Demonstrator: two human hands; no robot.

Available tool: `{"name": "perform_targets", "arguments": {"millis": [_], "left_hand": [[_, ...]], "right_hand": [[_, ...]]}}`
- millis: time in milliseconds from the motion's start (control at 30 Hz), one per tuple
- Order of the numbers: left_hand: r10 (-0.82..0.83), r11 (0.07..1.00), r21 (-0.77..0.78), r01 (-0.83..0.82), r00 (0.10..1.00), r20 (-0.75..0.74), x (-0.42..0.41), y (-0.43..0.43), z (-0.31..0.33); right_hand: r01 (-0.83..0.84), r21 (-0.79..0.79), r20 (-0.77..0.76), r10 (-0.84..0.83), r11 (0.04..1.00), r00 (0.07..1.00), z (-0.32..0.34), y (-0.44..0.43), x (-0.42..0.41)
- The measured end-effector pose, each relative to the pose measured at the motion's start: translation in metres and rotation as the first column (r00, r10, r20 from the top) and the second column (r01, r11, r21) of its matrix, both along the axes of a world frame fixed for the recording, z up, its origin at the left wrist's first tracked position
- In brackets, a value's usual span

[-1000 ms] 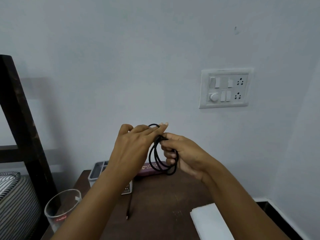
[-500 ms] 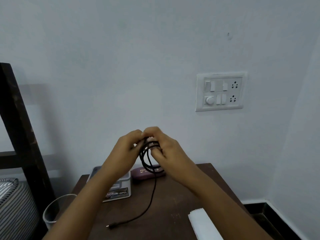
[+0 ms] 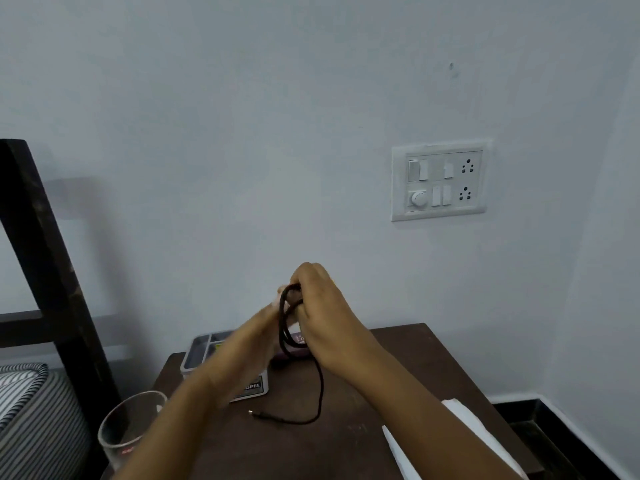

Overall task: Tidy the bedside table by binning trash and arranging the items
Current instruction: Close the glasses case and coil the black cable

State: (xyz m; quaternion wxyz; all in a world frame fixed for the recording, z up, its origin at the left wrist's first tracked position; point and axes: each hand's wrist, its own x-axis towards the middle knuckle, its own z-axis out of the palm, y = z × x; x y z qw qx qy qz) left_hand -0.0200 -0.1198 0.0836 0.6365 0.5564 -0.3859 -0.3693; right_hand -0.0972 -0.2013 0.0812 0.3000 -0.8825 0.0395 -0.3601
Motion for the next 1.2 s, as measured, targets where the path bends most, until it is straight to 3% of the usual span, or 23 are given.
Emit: {"name": "perform_targets", "arguments": {"millis": [67, 167, 233, 367, 433, 500, 567, 634, 734, 867, 1034, 1134, 1200], "left_hand": [[-0.025, 0.999, 0.050, 0.017, 0.987, 0.161, -0.011, 0.001, -0.026], [0.208, 0.976, 0.038, -0.213, 0.972, 0.106, -0.017, -0.010, -0.062], [0.227, 0.974, -0.012, -0.228, 0.962, 0.150, -0.021, -0.002, -0.081], [0.189, 0.976, 0.031, -0.217, 0.904, 0.384, -0.032, 0.001, -0.095], [0.176, 0.966, 0.046, -0.256, 0.771, 0.612, -0.031, 0.010, -0.093], [0.142, 0.950, 0.026, -0.310, 0.506, 0.851, -0.030, 0.025, -0.090], [0.165, 0.945, -0.074, -0.318, 0.268, 0.949, -0.031, 0.034, -0.081], [0.215, 0.946, -0.172, -0.274, 0.133, 0.968, -0.029, 0.040, -0.067], [0.278, 0.941, -0.263, -0.213, 0.040, 0.960, -0.018, 0.044, -0.048], [0.370, 0.920, -0.334, -0.207, 0.174, 0.912, 0.001, 0.041, -0.033], [0.424, 0.902, -0.390, -0.185, 0.544, 0.724, 0.002, 0.016, -0.051], [0.357, 0.911, -0.378, -0.167, 0.780, 0.515, -0.016, 0.000, -0.070], [0.307, 0.916, -0.368, -0.161, 0.871, 0.384, -0.031, -0.009, -0.080]], "right_hand": [[0.084, 0.124, 0.014, -0.086, 0.989, 0.996, 0.002, 0.000, 0.007], [0.163, 0.335, -0.032, -0.161, 0.928, 0.986, 0.009, -0.008, 0.015], [0.184, 0.455, -0.069, -0.172, 0.871, 0.983, 0.010, -0.014, 0.018], [0.076, 0.777, -0.039, -0.072, 0.625, 0.997, 0.001, -0.024, 0.016], [0.143, 0.697, -0.069, -0.132, 0.702, 0.989, -0.007, -0.032, 0.011], [0.246, 0.432, -0.109, -0.221, 0.868, 0.969, -0.016, -0.045, 0.004], [0.293, 0.136, -0.155, -0.272, 0.946, 0.950, -0.027, -0.056, -0.005], [0.273, -0.092, -0.252, -0.288, 0.958, 0.924, -0.035, -0.061, -0.015], [0.139, -0.195, -0.367, -0.204, 0.971, 0.908, -0.041, -0.057, -0.031], [-0.016, -0.124, -0.345, -0.028, 0.992, 0.938, -0.044, -0.050, -0.051], [-0.148, 0.124, -0.186, 0.169, 0.981, 0.968, -0.040, -0.030, -0.062], [-0.170, 0.095, -0.028, 0.173, 0.981, 0.985, -0.040, -0.023, -0.055], [-0.167, 0.036, 0.048, 0.166, 0.985, 0.985, -0.040, -0.021, -0.048]]}}
